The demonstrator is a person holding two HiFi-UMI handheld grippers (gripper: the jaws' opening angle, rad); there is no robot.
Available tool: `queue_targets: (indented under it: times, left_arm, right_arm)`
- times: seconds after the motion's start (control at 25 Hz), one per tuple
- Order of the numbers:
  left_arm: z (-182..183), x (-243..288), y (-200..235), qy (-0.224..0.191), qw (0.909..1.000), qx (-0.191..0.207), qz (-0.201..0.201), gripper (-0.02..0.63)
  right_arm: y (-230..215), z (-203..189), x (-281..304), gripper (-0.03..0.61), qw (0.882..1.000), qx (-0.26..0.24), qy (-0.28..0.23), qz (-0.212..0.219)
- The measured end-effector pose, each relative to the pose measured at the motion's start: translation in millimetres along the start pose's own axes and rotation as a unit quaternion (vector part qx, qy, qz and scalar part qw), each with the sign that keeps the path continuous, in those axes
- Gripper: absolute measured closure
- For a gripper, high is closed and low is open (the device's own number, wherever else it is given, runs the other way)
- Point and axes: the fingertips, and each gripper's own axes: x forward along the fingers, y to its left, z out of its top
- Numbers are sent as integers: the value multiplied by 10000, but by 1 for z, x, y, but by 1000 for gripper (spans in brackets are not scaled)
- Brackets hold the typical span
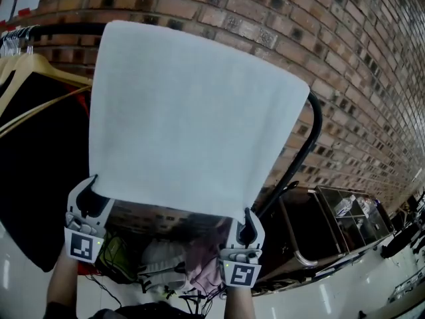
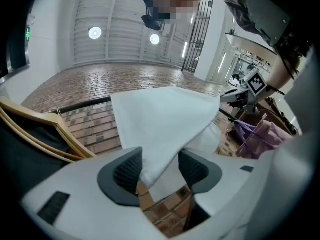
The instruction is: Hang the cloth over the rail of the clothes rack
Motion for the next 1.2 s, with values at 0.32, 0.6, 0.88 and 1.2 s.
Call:
queue_targets:
  times: [0.32,0.6,0.88,1.2]
  left_arm:
    - [-10,-22,-7,120,9997,-123,-154,291]
    - [-10,-40,8,89,9974,-644,307,291]
    - [22,-30,4,-443,9868,-1512,379,458]
    - [25,-5,-27,-481,9717,-2296,258,589]
  right_arm:
    - [6,-18,-26,437,9993,46,368,102]
    - [18,-5,-27,430,9996,259,150,13]
    - [33,14,-20,459,9987,491,-147,-79]
    - [61,23,11,545,9961,815,-344,53]
